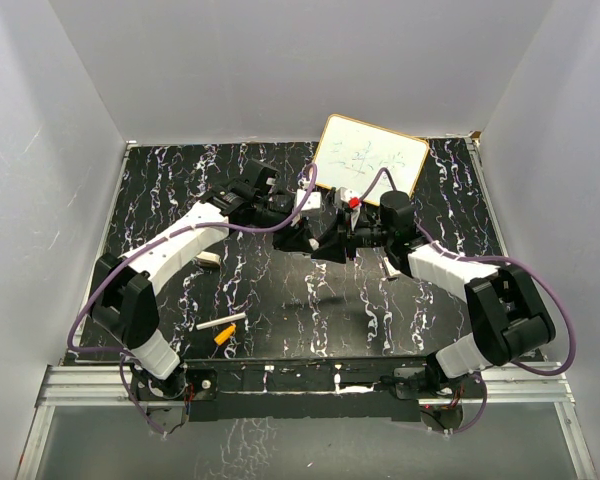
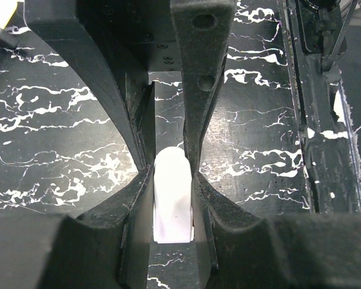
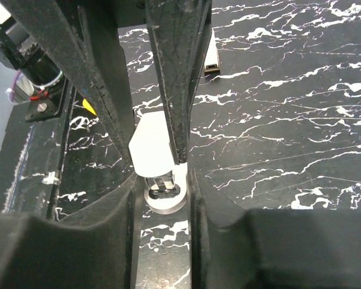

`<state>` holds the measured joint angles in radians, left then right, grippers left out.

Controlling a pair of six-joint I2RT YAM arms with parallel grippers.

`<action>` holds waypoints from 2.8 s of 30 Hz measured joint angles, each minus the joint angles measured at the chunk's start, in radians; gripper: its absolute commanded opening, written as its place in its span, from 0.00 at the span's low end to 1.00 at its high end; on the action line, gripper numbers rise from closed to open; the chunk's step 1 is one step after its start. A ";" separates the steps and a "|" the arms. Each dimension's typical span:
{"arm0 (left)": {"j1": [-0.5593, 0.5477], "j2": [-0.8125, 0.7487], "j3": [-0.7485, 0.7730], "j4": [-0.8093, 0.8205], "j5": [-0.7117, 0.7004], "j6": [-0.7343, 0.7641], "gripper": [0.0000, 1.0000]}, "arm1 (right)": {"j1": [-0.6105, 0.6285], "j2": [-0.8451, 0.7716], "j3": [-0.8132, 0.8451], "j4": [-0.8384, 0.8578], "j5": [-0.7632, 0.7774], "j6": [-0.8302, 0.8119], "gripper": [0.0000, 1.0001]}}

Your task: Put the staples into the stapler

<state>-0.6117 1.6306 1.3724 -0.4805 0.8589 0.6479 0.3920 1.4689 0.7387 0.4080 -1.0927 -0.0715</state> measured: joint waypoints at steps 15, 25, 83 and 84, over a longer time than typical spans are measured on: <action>0.035 -0.002 -0.010 0.006 0.096 0.083 0.00 | -0.021 -0.027 -0.030 -0.083 0.018 -0.181 0.08; 0.084 -0.003 -0.092 0.085 0.145 0.114 0.00 | -0.041 -0.029 -0.052 -0.162 0.071 -0.269 0.08; 0.108 0.213 -0.412 0.573 0.076 0.066 0.54 | -0.033 0.233 0.105 -0.578 0.370 -0.598 0.41; 0.108 0.213 -0.412 0.568 0.072 0.066 0.57 | -0.034 0.233 0.105 -0.581 0.369 -0.602 0.41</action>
<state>-0.5041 1.8435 0.9604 0.0879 0.9314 0.7139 0.3580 1.7016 0.8433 -0.1726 -0.7235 -0.6735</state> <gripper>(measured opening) 0.509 0.403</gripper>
